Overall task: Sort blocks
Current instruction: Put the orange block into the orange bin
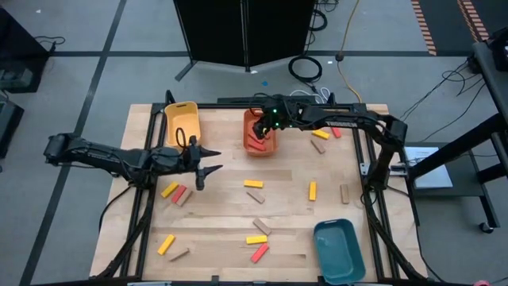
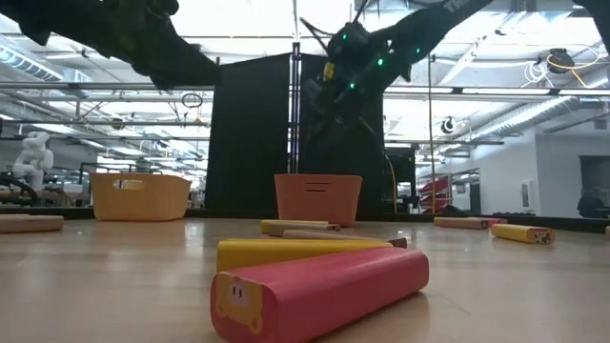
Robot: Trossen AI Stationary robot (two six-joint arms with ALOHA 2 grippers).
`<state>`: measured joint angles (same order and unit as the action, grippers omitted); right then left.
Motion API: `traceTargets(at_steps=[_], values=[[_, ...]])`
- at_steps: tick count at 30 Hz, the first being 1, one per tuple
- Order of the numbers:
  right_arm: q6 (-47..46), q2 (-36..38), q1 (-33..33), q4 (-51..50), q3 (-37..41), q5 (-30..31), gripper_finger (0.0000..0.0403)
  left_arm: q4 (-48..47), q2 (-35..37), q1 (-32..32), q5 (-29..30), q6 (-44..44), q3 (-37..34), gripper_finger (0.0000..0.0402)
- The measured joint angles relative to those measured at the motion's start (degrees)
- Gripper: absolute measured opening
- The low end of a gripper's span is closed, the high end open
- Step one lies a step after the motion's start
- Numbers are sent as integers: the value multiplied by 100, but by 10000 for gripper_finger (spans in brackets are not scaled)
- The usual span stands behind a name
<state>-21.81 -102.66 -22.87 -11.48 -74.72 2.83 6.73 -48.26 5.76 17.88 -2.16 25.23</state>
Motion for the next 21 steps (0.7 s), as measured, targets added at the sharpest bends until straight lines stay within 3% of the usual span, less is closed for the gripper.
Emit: traceTargets(at_steps=[3, 6, 13, 21], values=[[20, 172, 195, -231, 3, -117, 173, -306, 257, 2, 90, -99, 5, 212], [1, 440, 474, -475, 4, -615, 172, -818, 470, 2, 116, -531, 12, 212], [131, 593, 1769, -1247, 6, -994, 171, -2615, 438, 11, -378, -2501, 12, 212], [429, 551, 3279, -837, 9, 353, 171, -4541, 148, 118, -748, -3817, 477, 205]])
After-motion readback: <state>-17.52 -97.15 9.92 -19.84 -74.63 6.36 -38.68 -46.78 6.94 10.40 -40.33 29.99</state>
